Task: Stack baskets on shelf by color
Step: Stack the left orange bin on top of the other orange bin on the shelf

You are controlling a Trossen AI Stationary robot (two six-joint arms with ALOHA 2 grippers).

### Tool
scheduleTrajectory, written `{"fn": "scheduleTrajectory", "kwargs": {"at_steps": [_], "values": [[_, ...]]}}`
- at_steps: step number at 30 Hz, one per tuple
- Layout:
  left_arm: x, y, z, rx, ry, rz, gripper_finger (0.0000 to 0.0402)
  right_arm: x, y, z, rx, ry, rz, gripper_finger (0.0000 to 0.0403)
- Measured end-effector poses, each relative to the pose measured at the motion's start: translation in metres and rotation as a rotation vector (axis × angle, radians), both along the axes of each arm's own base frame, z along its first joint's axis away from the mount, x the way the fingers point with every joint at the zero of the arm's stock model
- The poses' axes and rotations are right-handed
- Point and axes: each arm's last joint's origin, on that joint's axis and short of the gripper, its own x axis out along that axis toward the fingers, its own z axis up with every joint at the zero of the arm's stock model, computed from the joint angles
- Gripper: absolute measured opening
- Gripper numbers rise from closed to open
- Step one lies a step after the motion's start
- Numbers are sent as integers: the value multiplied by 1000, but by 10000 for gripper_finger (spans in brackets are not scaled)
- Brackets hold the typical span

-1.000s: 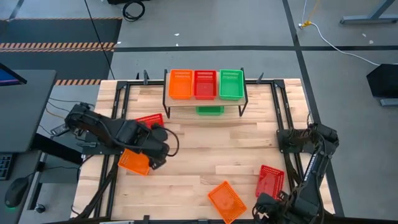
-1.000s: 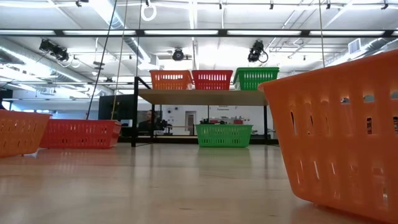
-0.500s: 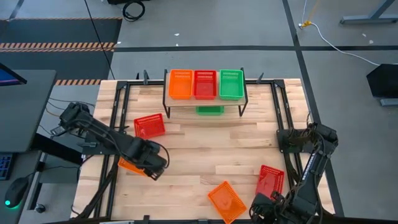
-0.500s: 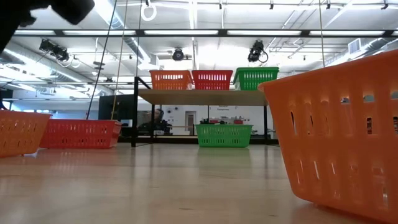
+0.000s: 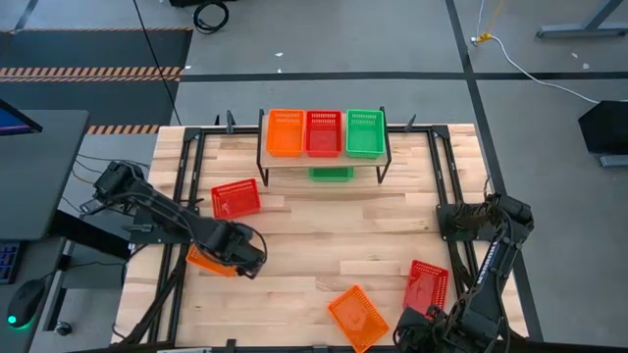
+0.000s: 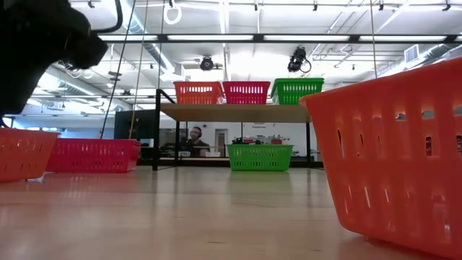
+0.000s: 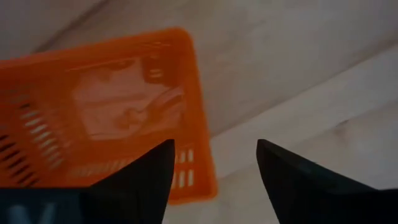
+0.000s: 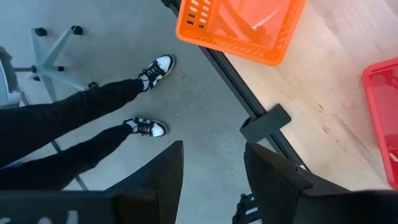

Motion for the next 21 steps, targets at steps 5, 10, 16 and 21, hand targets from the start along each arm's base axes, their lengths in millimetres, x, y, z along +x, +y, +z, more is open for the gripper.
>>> {"fn": "scheduleTrajectory", "kwargs": {"at_steps": [5, 10, 16, 21], "values": [[0, 0, -22, -42, -64, 57, 237, 0, 0, 0, 7, 0, 1, 174], [-9, 3, -38, -28, -26, 91, 211, 1, 2, 1, 29, -5, 4, 174], [-10, 4, -42, -26, -30, 62, 138, 1, 2, 1, 28, -7, 10, 174], [-8, 3, -41, -35, -57, 18, 39, 1, 2, 1, 19, -15, 35, 174]]}}
